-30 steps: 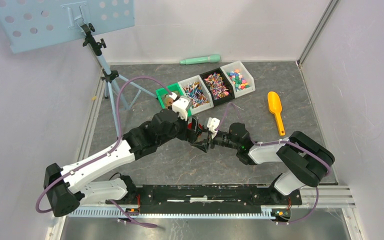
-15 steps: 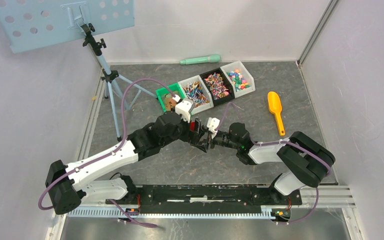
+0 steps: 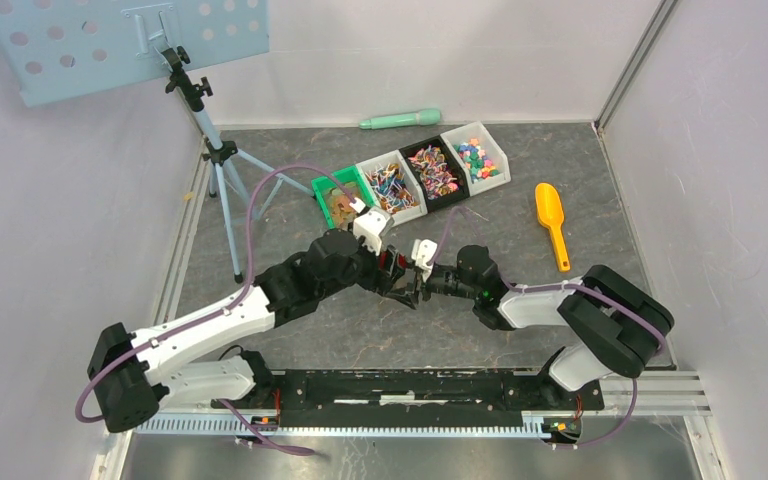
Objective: Pack the candies
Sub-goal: Screw the bottle lid onto the packing bottle.
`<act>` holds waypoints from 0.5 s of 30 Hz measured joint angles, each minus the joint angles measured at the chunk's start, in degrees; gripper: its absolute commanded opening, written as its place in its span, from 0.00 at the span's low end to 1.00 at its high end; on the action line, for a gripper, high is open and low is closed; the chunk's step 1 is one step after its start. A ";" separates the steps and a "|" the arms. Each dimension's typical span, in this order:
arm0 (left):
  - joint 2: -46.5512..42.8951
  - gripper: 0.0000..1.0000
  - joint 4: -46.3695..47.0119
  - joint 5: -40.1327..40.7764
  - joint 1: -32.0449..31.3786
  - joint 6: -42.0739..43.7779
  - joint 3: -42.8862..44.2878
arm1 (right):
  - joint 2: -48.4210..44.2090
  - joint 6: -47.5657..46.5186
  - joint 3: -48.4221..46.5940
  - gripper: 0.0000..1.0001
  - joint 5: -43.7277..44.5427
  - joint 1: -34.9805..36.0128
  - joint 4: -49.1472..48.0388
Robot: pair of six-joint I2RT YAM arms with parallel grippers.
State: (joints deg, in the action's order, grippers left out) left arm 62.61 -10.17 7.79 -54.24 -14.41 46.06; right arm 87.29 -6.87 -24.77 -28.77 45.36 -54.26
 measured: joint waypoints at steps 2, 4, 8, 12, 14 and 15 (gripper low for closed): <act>-1.16 0.60 0.42 -1.99 0.07 2.29 -0.85 | -0.63 -0.72 0.00 0.32 -0.87 0.00 0.98; -2.21 0.60 0.33 -3.85 0.13 4.50 -1.25 | -1.40 -1.33 0.00 0.32 -1.90 0.00 1.70; -3.69 0.60 -0.09 -8.22 0.42 9.18 -1.27 | -2.40 -2.12 0.00 0.32 -5.35 -0.24 1.68; -4.55 0.60 -0.76 -14.14 1.07 13.99 -1.25 | -3.21 -3.98 0.33 0.32 -10.12 -0.74 1.70; -4.74 0.61 -1.25 -17.90 1.38 16.15 -1.16 | -4.09 -4.98 1.16 0.32 -12.22 -0.96 1.68; -4.79 0.61 -1.55 -19.45 1.44 17.05 -1.11 | -4.59 -5.44 1.66 0.32 -13.18 -1.03 1.66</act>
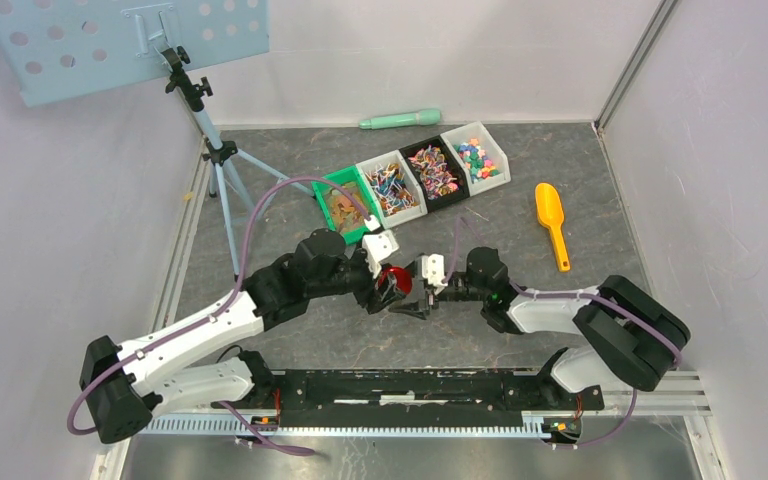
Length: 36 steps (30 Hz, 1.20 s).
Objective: Pack the candies
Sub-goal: Screw the bottle lid onto the packing bottle.
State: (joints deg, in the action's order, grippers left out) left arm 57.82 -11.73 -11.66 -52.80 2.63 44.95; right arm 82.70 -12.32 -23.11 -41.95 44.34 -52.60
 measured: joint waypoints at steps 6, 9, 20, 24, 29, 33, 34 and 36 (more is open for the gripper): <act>-0.17 0.62 -2.21 -11.37 0.98 6.75 0.48 | -2.29 -3.39 2.12 0.32 -6.54 -0.26 -0.02; 0.70 0.63 -4.26 -16.11 1.38 10.51 1.42 | -2.38 -4.31 2.12 0.33 -9.62 -0.33 0.61; 2.93 0.91 -11.58 -22.38 1.66 19.89 3.98 | -3.06 -7.78 1.51 0.33 -13.46 -0.24 4.42; 2.67 1.00 -12.22 -19.63 1.66 20.13 3.98 | -3.69 -9.09 0.70 0.33 -10.67 -0.24 4.59; -0.04 1.00 -12.59 -14.71 1.68 20.09 3.98 | -3.10 -8.79 0.72 0.34 -4.07 -0.24 3.41; -4.26 1.00 -13.18 -10.34 1.68 19.54 3.96 | -0.87 -8.35 0.76 0.35 2.19 -0.26 1.84; -5.31 1.00 -13.09 -9.35 1.66 19.26 3.87 | 0.00 -8.20 0.76 0.35 3.61 -0.26 1.57; -8.09 1.00 -12.41 -7.21 1.68 18.36 3.04 | 1.84 -7.78 0.74 0.35 5.90 -0.28 0.81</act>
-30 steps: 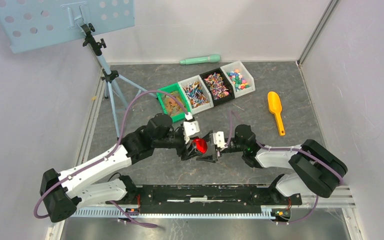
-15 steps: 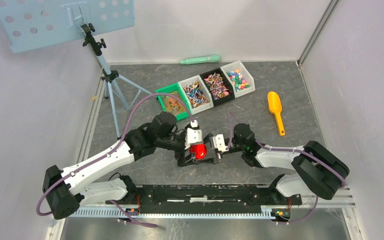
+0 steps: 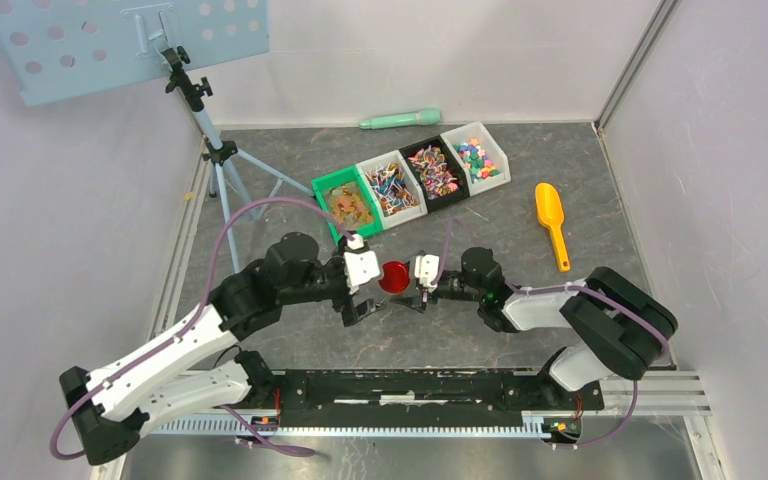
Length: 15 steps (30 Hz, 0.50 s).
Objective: Pack the candies
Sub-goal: Screw the bottle lid onto the packing bottle, then place the packing bottle at the center of the board.
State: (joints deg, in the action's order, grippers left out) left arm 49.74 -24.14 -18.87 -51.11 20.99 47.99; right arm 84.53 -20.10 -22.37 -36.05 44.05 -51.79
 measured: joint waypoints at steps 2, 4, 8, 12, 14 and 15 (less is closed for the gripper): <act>-2.62 1.00 1.09 2.45 -0.02 -0.76 -1.60 | 2.43 0.85 -0.02 0.35 1.86 -0.07 -0.70; -5.11 1.00 2.23 5.53 -0.02 -1.64 -3.89 | 4.15 1.49 -0.02 0.35 2.71 -0.09 -1.33; -8.20 1.00 2.49 12.63 -0.02 -3.13 -7.32 | 6.45 2.82 -0.02 0.38 4.46 -0.09 -3.54; -9.29 1.00 2.38 18.49 -0.02 -4.70 -7.48 | 7.58 3.26 -0.02 0.41 5.95 -0.09 -5.99; -10.14 1.00 2.34 20.96 -0.02 -5.22 -7.48 | 8.50 3.39 -0.02 0.42 6.47 -0.09 -7.02; -10.49 1.00 2.29 21.88 -0.02 -5.44 -7.48 | 9.01 3.43 -0.02 0.42 6.62 -0.09 -7.32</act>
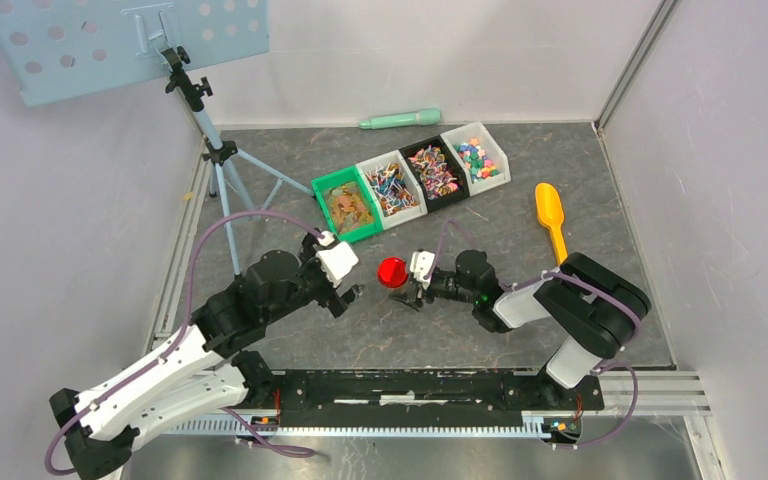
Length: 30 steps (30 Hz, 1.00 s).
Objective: Pack the candies
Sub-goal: Place the packing bottle at the center of the board, then reset both arms
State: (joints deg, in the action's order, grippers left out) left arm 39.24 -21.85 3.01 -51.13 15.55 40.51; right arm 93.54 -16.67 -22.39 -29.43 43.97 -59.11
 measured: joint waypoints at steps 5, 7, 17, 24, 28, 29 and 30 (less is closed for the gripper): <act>-2.10 1.00 -0.46 3.21 0.00 -0.42 -0.31 | 3.06 0.83 0.02 0.53 0.20 0.00 -1.38; -2.47 1.00 -0.85 4.07 0.00 -0.46 -0.42 | 3.67 1.07 0.11 0.62 0.37 0.00 -2.25; -2.29 1.00 -2.45 5.99 0.00 -0.52 -0.46 | -1.77 2.29 0.50 0.98 1.03 0.00 0.35; -2.99 1.00 -2.58 5.90 0.00 -1.16 -0.39 | -13.92 0.02 -0.26 0.98 1.64 0.00 13.81; -3.21 1.00 -2.67 5.81 0.00 -1.68 0.63 | -20.20 -0.68 -3.93 0.98 2.73 0.00 24.70; -2.91 1.00 -3.23 5.86 0.00 -2.67 1.57 | -21.99 -0.52 -5.11 0.98 3.26 0.00 27.47; -2.69 1.00 -3.69 5.90 0.00 -3.63 2.40 | -23.98 -0.26 -6.21 0.98 3.85 0.00 30.14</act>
State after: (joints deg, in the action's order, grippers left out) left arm 36.56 -25.54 8.91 -51.13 11.92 42.92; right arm 69.56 -16.93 -28.60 -25.58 43.97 -28.97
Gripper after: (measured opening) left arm 0.997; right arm 0.979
